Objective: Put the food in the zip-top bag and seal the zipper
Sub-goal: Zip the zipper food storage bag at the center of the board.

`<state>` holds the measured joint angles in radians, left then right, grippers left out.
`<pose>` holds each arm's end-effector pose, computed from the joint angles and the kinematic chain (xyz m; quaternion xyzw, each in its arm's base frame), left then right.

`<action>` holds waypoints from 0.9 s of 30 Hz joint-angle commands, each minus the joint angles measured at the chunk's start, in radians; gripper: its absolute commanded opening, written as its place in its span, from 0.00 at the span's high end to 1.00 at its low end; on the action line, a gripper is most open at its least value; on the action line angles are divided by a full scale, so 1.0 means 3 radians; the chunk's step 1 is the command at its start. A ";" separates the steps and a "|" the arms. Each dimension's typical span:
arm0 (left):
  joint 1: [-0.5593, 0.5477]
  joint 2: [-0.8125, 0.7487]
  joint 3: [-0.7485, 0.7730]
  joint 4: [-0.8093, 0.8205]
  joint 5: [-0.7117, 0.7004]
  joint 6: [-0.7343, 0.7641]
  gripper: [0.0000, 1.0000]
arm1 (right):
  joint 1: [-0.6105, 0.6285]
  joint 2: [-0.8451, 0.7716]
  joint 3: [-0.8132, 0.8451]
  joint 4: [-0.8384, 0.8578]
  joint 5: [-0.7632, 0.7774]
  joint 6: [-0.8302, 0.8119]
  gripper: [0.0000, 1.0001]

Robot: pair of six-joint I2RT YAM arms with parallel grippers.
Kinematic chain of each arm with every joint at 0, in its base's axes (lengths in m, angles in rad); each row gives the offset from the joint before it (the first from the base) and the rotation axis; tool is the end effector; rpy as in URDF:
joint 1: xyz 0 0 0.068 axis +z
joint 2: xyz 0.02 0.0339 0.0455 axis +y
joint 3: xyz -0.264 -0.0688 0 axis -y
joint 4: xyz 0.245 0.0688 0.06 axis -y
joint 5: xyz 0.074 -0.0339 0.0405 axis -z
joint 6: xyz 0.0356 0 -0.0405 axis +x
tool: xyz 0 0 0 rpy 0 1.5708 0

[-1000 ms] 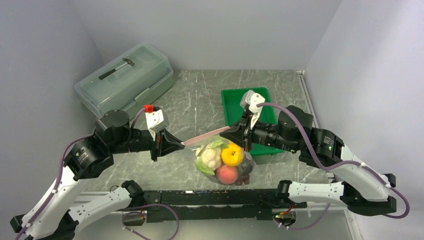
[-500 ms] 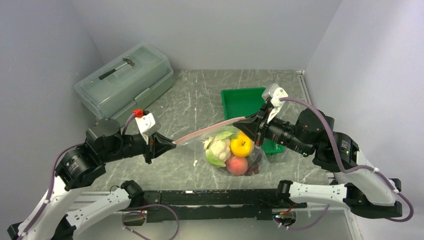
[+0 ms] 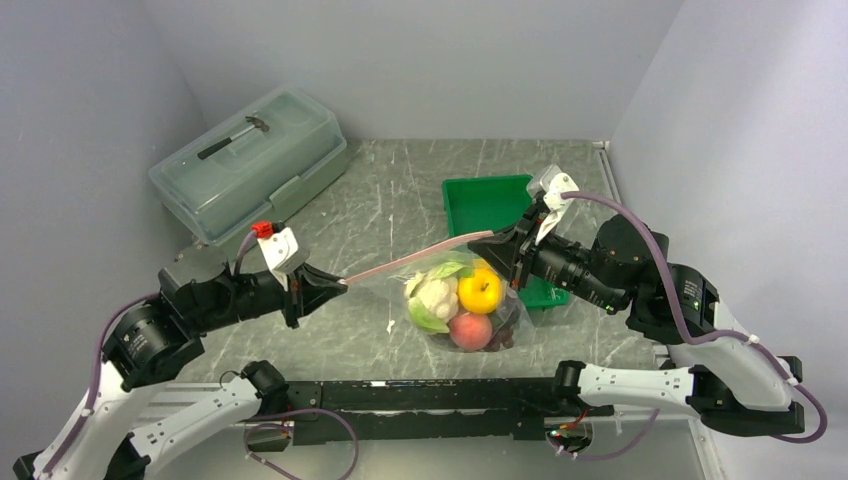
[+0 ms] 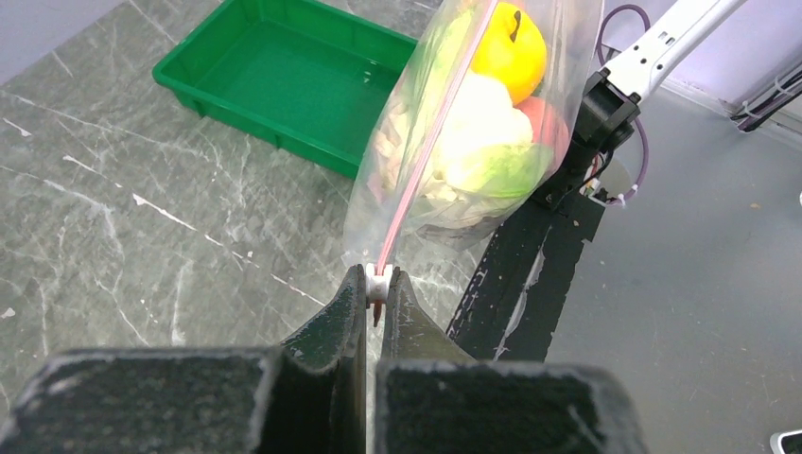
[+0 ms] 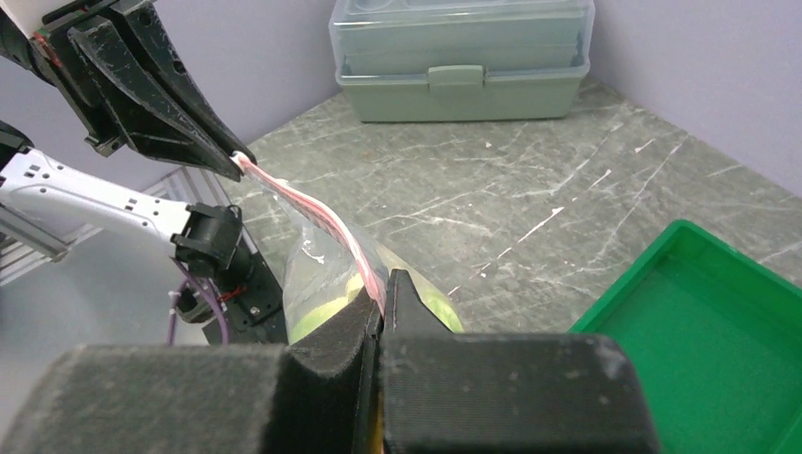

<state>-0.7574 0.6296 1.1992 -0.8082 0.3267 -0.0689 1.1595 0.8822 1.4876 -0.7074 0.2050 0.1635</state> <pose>0.0541 -0.0669 0.4261 0.3564 0.6963 -0.3619 0.5071 0.0578 0.1143 0.4950 -0.2924 0.6814 0.3496 0.5727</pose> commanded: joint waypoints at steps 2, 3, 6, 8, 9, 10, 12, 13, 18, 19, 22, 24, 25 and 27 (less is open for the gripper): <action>0.0011 0.0008 -0.0015 -0.0360 -0.0215 -0.0023 0.91 | -0.0041 -0.0145 0.0245 0.0502 0.0339 0.0006 1.00; 0.0013 0.0019 -0.0007 -0.0352 -0.0221 -0.0025 0.86 | -0.0043 -0.0137 0.0246 0.0502 0.0320 0.0003 1.00; 0.0014 0.0042 0.0041 -0.0335 -0.0282 -0.0031 0.64 | -0.0041 -0.0102 0.0251 0.0481 0.0259 -0.0014 1.00; 0.0011 0.0062 0.0091 -0.0319 -0.0312 -0.0021 0.49 | -0.0041 -0.0069 0.0264 0.0451 0.0208 -0.0026 1.00; 0.0010 0.0082 0.0140 -0.0314 -0.0326 -0.0013 0.45 | -0.0042 -0.0051 0.0265 0.0440 0.0187 -0.0029 1.00; 0.0010 0.0103 0.0175 -0.0306 -0.0320 0.0004 0.42 | -0.0041 -0.0030 0.0263 0.0432 0.0162 -0.0033 1.00; 0.0011 0.0159 0.0238 -0.0301 -0.0325 0.0025 0.36 | -0.0040 -0.0009 0.0261 0.0417 0.0123 -0.0045 1.00; 0.0013 0.0184 0.0264 -0.0289 -0.0327 0.0039 0.34 | -0.0040 0.0004 0.0254 0.0415 0.0098 -0.0052 1.00; 0.0011 0.0287 0.0401 -0.0214 -0.0330 0.0109 0.25 | -0.0040 0.0047 0.0227 0.0395 -0.0005 -0.0089 1.00; 0.0011 0.0313 0.0436 -0.0206 -0.0324 0.0122 0.24 | -0.0043 0.0057 0.0225 0.0395 -0.0032 -0.0096 1.00; 0.0009 0.0405 0.0532 -0.0168 -0.0300 0.0160 0.20 | -0.0042 0.0092 0.0214 0.0384 -0.0080 -0.0112 1.00; 0.0011 0.0456 0.0593 -0.0140 -0.0271 0.0175 0.17 | -0.0043 0.0118 0.0204 0.0381 -0.0116 -0.0119 1.00; 0.0012 0.0479 0.0620 -0.0132 -0.0253 0.0180 0.14 | -0.0043 0.0136 0.0203 0.0377 -0.0140 -0.0123 1.00; 0.0014 0.0525 0.0678 -0.0116 -0.0207 0.0190 0.12 | -0.0042 0.0151 0.0193 0.0374 -0.0190 -0.0130 1.00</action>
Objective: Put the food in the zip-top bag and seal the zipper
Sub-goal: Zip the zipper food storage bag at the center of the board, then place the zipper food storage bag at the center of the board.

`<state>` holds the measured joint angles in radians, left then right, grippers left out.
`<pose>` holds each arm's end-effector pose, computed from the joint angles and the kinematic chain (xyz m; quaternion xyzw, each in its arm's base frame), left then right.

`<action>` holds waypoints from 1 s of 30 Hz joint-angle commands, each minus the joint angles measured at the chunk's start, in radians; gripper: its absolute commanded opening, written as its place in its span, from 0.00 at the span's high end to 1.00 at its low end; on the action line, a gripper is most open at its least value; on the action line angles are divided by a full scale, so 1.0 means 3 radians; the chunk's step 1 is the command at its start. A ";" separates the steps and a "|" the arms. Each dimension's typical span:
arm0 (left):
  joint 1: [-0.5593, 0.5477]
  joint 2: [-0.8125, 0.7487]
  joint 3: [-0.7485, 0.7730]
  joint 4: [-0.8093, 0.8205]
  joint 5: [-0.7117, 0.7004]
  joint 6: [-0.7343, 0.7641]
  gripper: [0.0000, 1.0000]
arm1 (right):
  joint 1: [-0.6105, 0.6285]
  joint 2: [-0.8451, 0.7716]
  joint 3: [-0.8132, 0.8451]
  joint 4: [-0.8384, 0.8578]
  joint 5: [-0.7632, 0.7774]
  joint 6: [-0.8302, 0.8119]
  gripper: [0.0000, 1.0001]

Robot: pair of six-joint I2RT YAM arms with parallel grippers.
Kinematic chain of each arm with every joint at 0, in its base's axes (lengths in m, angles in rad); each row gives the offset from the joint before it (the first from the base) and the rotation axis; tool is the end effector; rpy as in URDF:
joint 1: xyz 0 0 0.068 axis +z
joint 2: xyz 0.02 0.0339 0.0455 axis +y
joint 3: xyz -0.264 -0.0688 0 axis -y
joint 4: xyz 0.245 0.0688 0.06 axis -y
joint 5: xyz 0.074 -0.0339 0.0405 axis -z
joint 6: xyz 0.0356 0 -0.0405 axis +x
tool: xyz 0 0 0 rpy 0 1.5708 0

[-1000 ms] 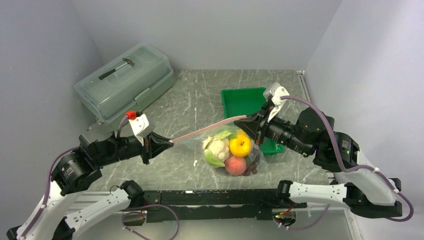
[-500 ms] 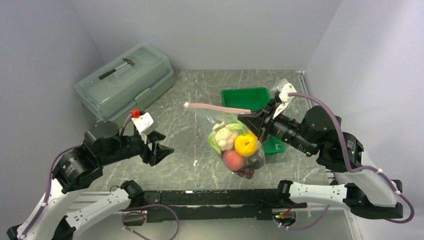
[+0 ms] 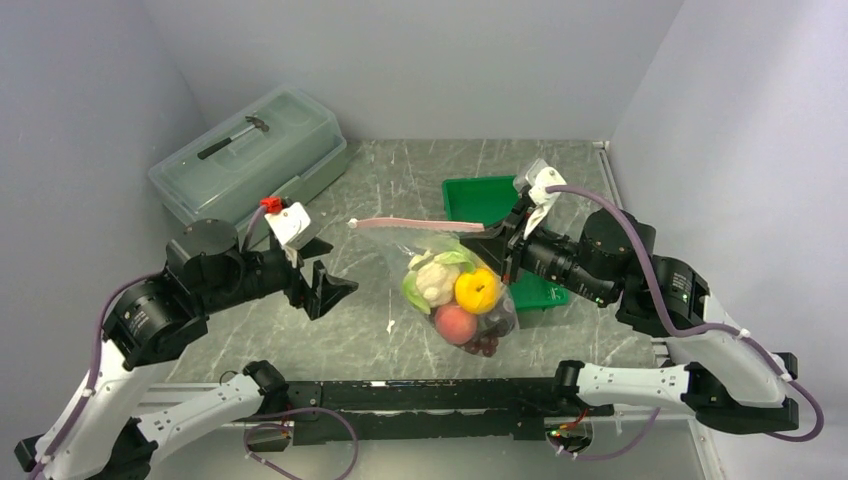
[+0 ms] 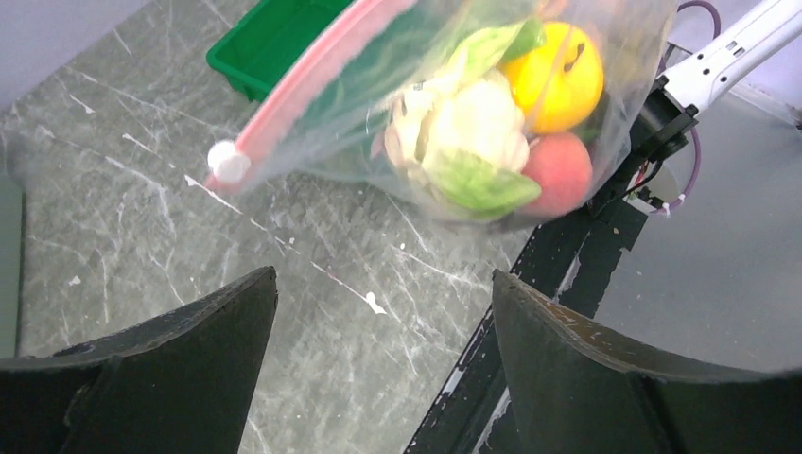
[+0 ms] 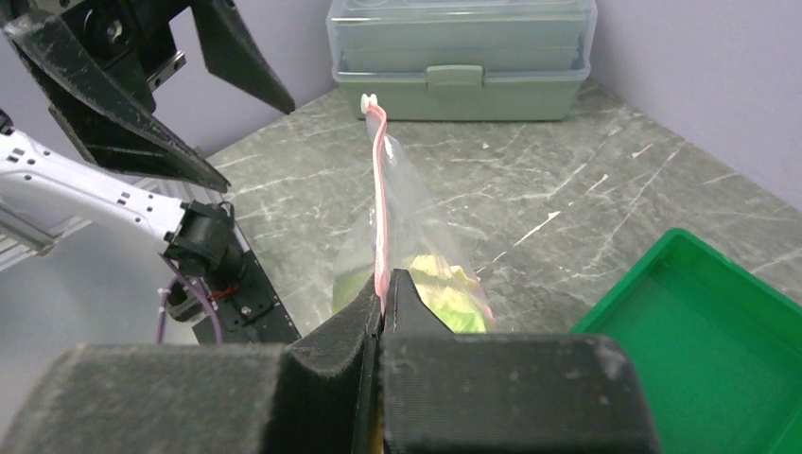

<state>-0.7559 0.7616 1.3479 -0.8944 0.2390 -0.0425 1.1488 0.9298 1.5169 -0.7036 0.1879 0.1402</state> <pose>0.0694 -0.0770 0.4483 0.3458 0.7265 -0.3164 0.5025 0.0639 0.1260 0.4981 -0.3048 0.6813 0.3416 0.5712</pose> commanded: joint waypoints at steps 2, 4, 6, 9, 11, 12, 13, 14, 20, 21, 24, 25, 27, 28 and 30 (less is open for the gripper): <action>0.0005 0.0114 0.0229 0.0188 0.0138 0.0101 0.07 | -0.0005 0.0008 0.0083 0.0361 -0.0210 -0.0062 1.00; 0.0005 0.0138 0.0279 0.0196 0.0184 0.0106 0.03 | -0.0005 0.0032 0.0082 0.0341 -0.0282 -0.0068 1.00; 0.0005 0.0162 0.0320 0.0204 0.0226 0.0101 0.02 | -0.0007 0.0065 0.0086 0.0309 -0.0349 -0.0082 1.00; 0.0008 0.0192 0.0377 0.0234 0.0291 0.0102 0.00 | -0.0008 0.0115 0.0086 0.0279 -0.0470 -0.0097 1.00; 0.0009 0.0225 0.0417 0.0250 0.0327 0.0160 0.00 | -0.0005 0.0152 0.0088 0.0244 -0.0564 -0.0120 1.00; 0.0005 0.0252 0.0443 0.0247 0.0335 0.0214 0.00 | -0.0005 0.0175 0.0088 0.0232 -0.0603 -0.0131 1.00; 0.0007 0.0273 0.0461 0.0252 0.0346 0.0233 0.00 | -0.0005 0.0194 0.0087 0.0216 -0.0685 -0.0148 1.00; 0.0006 0.0300 0.0479 0.0258 0.0355 0.0242 0.00 | -0.0006 0.0217 0.0091 0.0191 -0.0764 -0.0164 1.00; 0.0008 0.0392 0.0503 0.0316 0.0453 0.0284 0.00 | -0.0007 0.0343 0.0144 0.0063 -0.1060 -0.0213 1.00; 0.0008 0.0407 0.0503 0.0321 0.0486 0.0289 0.00 | -0.0007 0.0354 0.0137 0.0056 -0.1106 -0.0221 1.00; 0.0005 0.0460 0.0507 0.0330 0.0595 0.0290 0.00 | -0.0012 0.0377 0.0125 0.0066 -0.1190 -0.0222 1.00; 0.0008 0.0482 0.0511 0.0324 0.0649 0.0290 0.00 | -0.0008 0.0386 0.0123 0.0077 -0.1209 -0.0221 1.00; 0.0008 0.0516 0.0513 0.0315 0.0794 0.0294 0.00 | -0.0008 0.0420 0.0126 0.0080 -0.1258 -0.0218 1.00; 0.0007 0.0529 0.0513 0.0312 0.0861 0.0299 0.00 | -0.0010 0.0429 0.0124 0.0089 -0.1282 -0.0223 1.00; 0.0008 0.0551 0.0509 0.0293 0.0983 0.0314 0.00 | -0.0010 0.0457 0.0116 0.0103 -0.1339 -0.0214 1.00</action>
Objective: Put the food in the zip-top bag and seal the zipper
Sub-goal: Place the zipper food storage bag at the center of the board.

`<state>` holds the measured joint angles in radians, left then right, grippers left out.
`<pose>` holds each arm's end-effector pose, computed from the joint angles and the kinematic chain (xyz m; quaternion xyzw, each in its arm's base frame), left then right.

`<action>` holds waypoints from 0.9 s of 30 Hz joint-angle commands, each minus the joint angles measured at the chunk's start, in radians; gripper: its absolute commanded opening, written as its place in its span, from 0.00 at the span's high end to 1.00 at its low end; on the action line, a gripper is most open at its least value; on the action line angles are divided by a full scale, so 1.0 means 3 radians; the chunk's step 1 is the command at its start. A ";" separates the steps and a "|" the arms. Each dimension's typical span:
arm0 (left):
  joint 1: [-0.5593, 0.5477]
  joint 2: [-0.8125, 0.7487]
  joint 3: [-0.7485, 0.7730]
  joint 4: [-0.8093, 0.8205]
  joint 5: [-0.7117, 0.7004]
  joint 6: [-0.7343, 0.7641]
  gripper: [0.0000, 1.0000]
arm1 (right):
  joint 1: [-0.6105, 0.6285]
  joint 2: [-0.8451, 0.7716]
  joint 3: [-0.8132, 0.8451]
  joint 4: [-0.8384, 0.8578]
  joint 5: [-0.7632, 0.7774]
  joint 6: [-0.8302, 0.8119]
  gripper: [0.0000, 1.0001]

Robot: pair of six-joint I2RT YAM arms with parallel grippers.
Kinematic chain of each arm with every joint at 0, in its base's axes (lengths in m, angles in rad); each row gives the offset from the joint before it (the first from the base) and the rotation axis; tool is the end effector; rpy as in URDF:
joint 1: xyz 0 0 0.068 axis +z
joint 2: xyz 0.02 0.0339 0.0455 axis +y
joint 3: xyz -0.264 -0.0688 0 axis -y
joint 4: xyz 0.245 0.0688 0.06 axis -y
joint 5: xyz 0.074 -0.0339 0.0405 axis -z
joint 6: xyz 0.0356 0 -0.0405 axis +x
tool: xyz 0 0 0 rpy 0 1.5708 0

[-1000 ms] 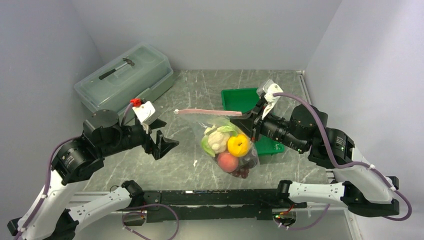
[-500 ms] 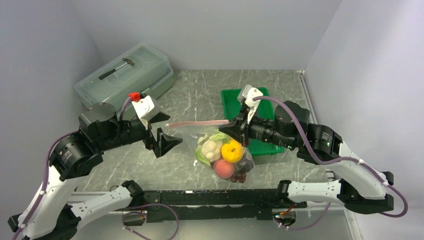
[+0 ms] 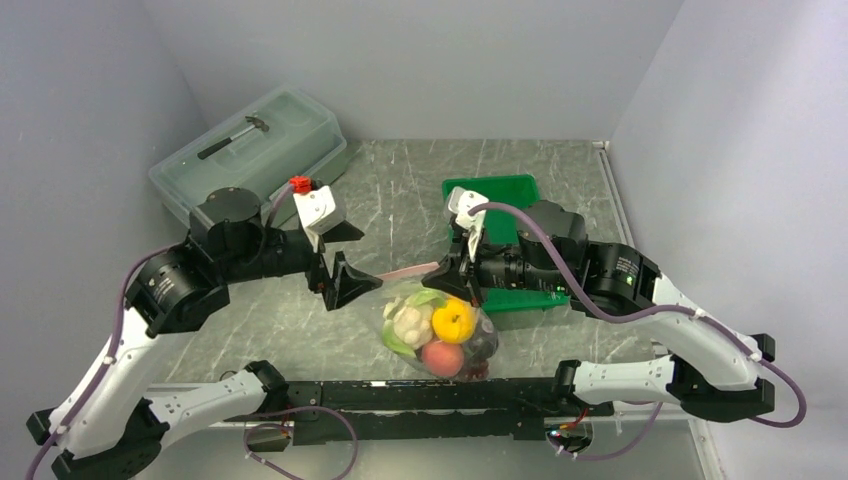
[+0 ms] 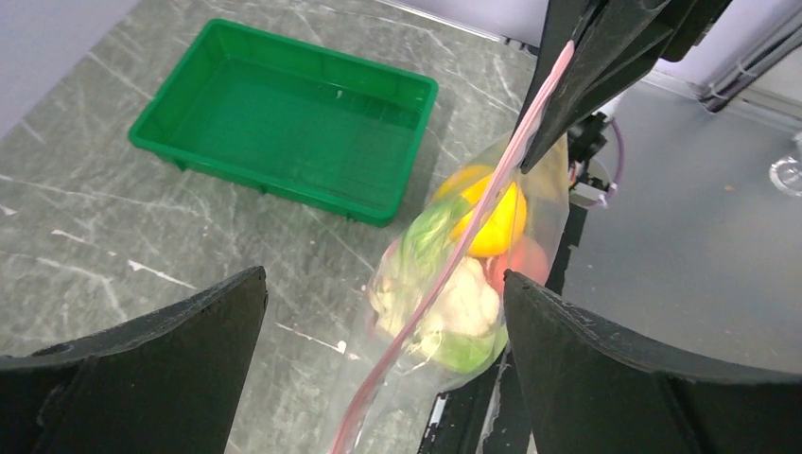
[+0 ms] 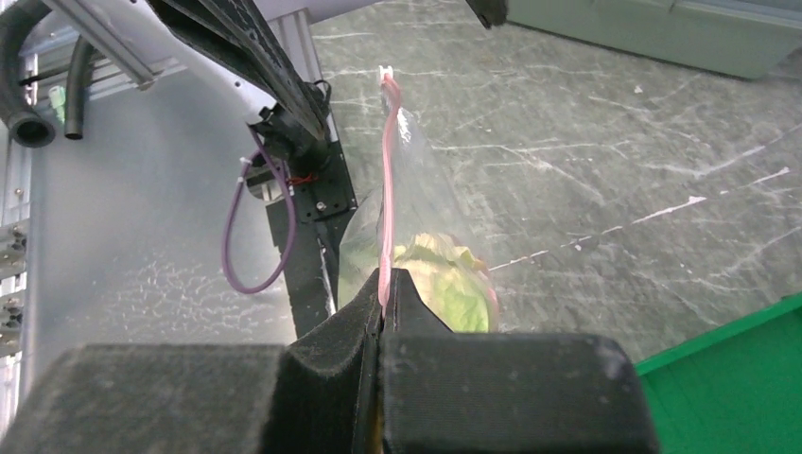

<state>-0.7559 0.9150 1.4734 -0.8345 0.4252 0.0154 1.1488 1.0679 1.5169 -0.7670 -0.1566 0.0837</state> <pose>0.0899 -0.1049 0.4744 0.4112 0.6746 -0.3702 0.4886 0.0732 0.1766 0.4711 -0.4496 0.6725 0.3895 0.4403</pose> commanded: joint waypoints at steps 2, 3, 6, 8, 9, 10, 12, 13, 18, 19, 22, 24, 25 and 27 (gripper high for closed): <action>0.0005 0.0052 0.0069 0.0082 0.0485 0.0127 0.00 | -0.0010 0.0019 0.0118 0.0333 -0.0263 -0.0019 1.00; 0.0004 0.0054 0.0050 0.0089 0.0546 0.0125 0.00 | -0.0010 0.0023 0.0114 0.0351 -0.0295 -0.0021 1.00; 0.0008 0.0076 0.0000 0.0089 0.0741 0.0127 0.00 | -0.0010 0.0025 0.0113 0.0404 -0.0311 -0.0008 1.00; 0.0005 0.0093 -0.0031 0.0070 0.0845 0.0135 0.00 | -0.0010 0.0021 0.0116 0.0417 -0.0324 -0.0007 1.00; 0.0008 0.0095 -0.0056 0.0073 0.0889 0.0137 0.00 | -0.0010 0.0020 0.0122 0.0423 -0.0328 -0.0004 1.00; 0.0008 0.0095 -0.0089 0.0084 0.0927 0.0133 0.00 | -0.0010 0.0020 0.0124 0.0431 -0.0339 -0.0007 1.00; 0.0007 0.0090 -0.0164 0.0112 0.0974 0.0119 0.00 | -0.0013 0.0023 0.0145 0.0442 -0.0352 0.0001 1.00; 0.0008 0.0091 -0.0201 0.0126 0.1002 0.0110 0.01 | -0.0015 0.0022 0.0159 0.0448 -0.0352 0.0004 1.00; 0.0006 0.0082 -0.0397 0.0229 0.1067 0.0068 0.03 | -0.0019 0.0015 0.0223 0.0515 -0.0331 0.0027 1.00; 0.0009 0.0080 -0.0427 0.0245 0.1072 0.0059 0.03 | -0.0020 0.0023 0.0244 0.0516 -0.0332 0.0031 1.00; 0.0008 0.0060 -0.0485 0.0279 0.1092 0.0051 0.04 | -0.0025 0.0047 0.0306 0.0524 -0.0342 0.0045 1.00; 0.0004 0.0055 -0.0510 0.0290 0.1103 0.0043 0.05 | -0.0029 0.0056 0.0322 0.0543 -0.0321 0.0056 1.00; 0.0007 0.0054 -0.0522 0.0296 0.1105 0.0041 0.05 | -0.0030 0.0059 0.0319 0.0557 -0.0306 0.0061 1.00; 0.0009 0.0046 -0.0551 0.0297 0.1099 0.0041 0.06 | -0.0031 0.0059 0.0330 0.0583 -0.0304 0.0068 1.00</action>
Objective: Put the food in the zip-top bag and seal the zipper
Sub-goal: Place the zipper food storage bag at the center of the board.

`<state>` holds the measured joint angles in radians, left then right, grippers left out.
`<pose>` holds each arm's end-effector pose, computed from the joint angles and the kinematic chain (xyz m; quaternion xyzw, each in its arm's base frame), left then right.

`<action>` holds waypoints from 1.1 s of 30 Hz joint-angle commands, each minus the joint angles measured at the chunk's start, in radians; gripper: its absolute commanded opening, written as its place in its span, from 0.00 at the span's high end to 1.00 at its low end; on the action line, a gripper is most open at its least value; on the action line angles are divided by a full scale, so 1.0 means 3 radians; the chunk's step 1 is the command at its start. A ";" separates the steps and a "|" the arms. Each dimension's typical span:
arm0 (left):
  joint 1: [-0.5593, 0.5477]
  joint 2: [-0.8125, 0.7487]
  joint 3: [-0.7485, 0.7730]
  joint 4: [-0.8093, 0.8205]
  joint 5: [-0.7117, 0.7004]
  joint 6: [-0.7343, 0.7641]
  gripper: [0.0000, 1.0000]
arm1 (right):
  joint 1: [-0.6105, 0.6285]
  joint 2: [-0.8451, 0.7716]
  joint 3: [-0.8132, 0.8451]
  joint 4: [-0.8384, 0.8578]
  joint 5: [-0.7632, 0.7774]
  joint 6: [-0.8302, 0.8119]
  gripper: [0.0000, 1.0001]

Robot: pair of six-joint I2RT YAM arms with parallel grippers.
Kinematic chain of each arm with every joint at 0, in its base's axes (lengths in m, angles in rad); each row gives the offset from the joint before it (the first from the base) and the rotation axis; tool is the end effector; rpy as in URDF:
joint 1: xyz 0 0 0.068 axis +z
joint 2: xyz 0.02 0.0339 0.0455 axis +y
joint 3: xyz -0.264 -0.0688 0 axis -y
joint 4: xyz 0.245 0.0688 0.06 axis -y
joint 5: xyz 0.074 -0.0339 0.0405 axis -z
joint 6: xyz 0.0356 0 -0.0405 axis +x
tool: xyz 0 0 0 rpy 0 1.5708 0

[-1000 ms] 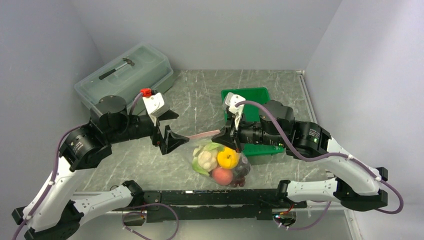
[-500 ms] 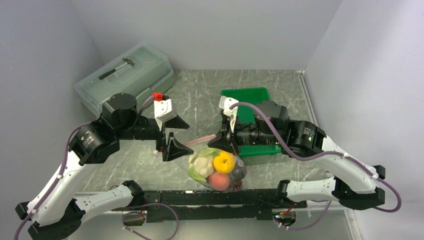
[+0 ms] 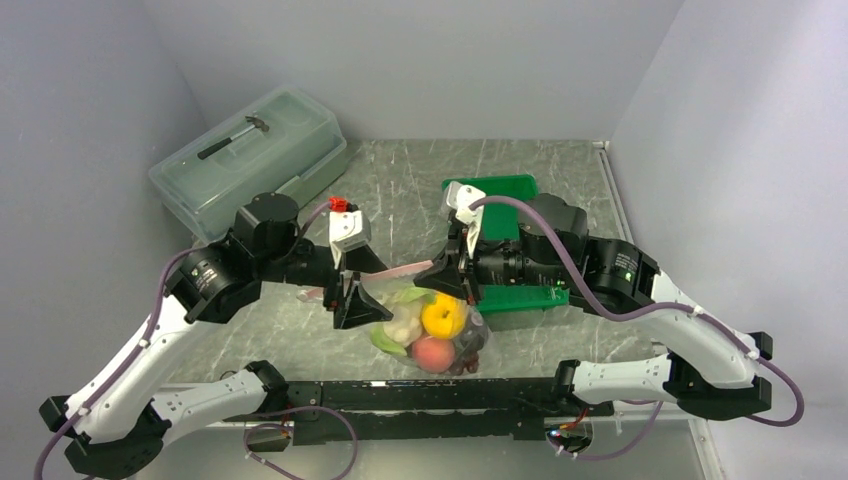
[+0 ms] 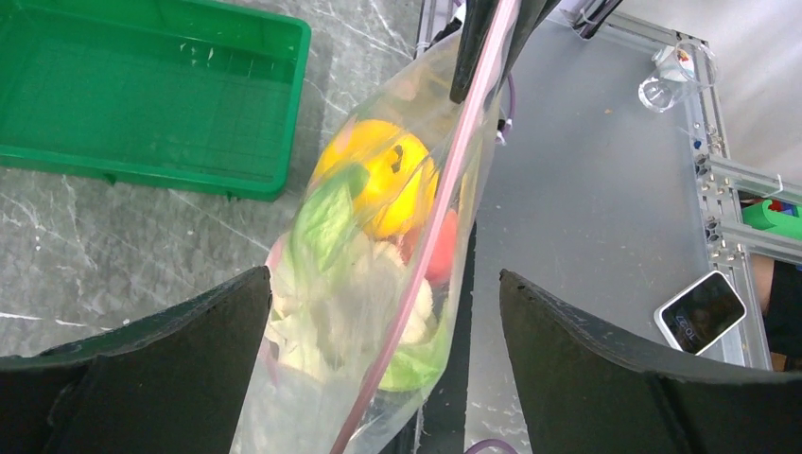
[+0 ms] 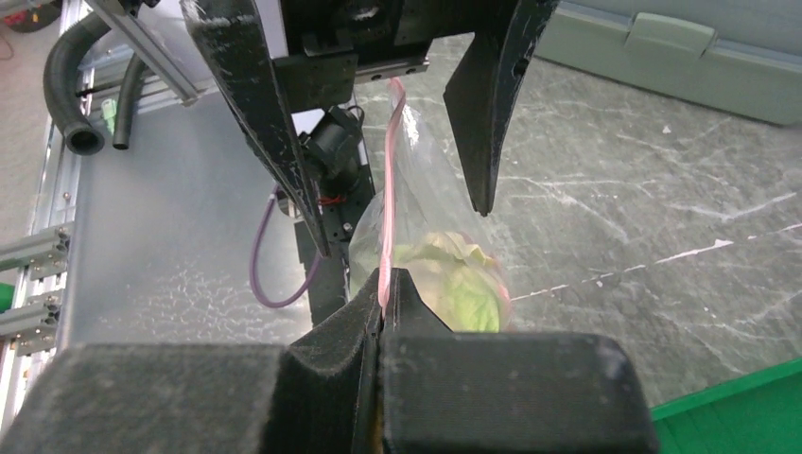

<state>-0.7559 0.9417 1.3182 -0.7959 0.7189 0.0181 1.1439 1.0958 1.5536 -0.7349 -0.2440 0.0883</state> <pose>0.1022 -0.1285 0.4318 0.4737 0.6549 -0.4590 0.3689 0.0737 0.1828 0.4807 -0.4623 0.6473 0.4249 0.4321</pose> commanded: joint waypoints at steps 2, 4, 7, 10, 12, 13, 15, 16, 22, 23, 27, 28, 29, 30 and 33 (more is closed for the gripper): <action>0.0008 -0.0049 -0.0056 0.0184 0.0120 0.0027 0.07 | -0.0020 -0.0031 0.0214 0.0497 -0.0041 0.0067 1.00; 0.0007 -0.0055 -0.0076 0.0214 0.0118 0.0012 0.08 | -0.0021 -0.0027 0.0223 0.0506 -0.0051 0.0074 1.00; 0.0006 -0.0042 -0.0074 0.0205 0.0130 0.0021 0.15 | -0.0019 -0.0034 0.0221 0.0516 -0.0055 0.0083 1.00; 0.0009 -0.0023 -0.0055 0.0186 0.0144 0.0041 0.25 | -0.0019 -0.0050 0.0207 0.0522 -0.0070 0.0088 1.00; 0.0006 -0.0008 -0.0032 0.0165 0.0150 0.0052 0.33 | -0.0021 -0.0064 0.0192 0.0519 -0.0071 0.0089 1.00; 0.0008 -0.0001 -0.0025 0.0159 0.0153 0.0054 0.37 | -0.0022 -0.0068 0.0188 0.0522 -0.0071 0.0089 1.00; 0.0008 0.0022 -0.0010 0.0151 0.0160 0.0057 0.49 | -0.0024 -0.0083 0.0168 0.0535 -0.0067 0.0094 1.00; 0.0008 0.0035 -0.0007 0.0141 0.0160 0.0061 0.54 | -0.0024 -0.0095 0.0158 0.0544 -0.0063 0.0098 1.00; 0.0007 0.0091 0.0010 0.0121 0.0171 0.0067 0.82 | -0.0024 -0.0110 0.0141 0.0573 -0.0059 0.0110 1.00; 0.0006 0.0092 0.0009 0.0129 0.0167 0.0064 0.93 | -0.0026 -0.0113 0.0135 0.0573 -0.0053 0.0105 1.00; 0.0006 0.0088 0.0007 0.0149 0.0153 0.0058 1.00 | -0.0028 -0.0123 0.0088 0.0581 -0.0010 0.0104 1.00; 0.0009 0.0086 0.0011 0.0152 0.0131 0.0057 1.00 | -0.0029 -0.0126 0.0079 0.0583 0.0010 0.0109 1.00; 0.0005 0.0083 0.0009 0.0153 0.0106 0.0050 1.00 | -0.0029 -0.0127 0.0071 0.0583 0.0034 0.0109 1.00; 0.0006 0.0079 0.0009 0.0157 0.0059 0.0040 1.00 | -0.0029 -0.0128 0.0068 0.0580 0.0055 0.0108 1.00; 0.0006 0.0063 0.0016 0.0164 -0.0096 0.0021 1.00 | -0.0029 -0.0125 0.0063 0.0552 0.0163 0.0119 1.00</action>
<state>-0.7563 0.9714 1.2961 -0.7677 0.7345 0.0151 1.1393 1.0973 1.5566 -0.7017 -0.2352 0.1085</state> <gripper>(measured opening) 0.013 0.010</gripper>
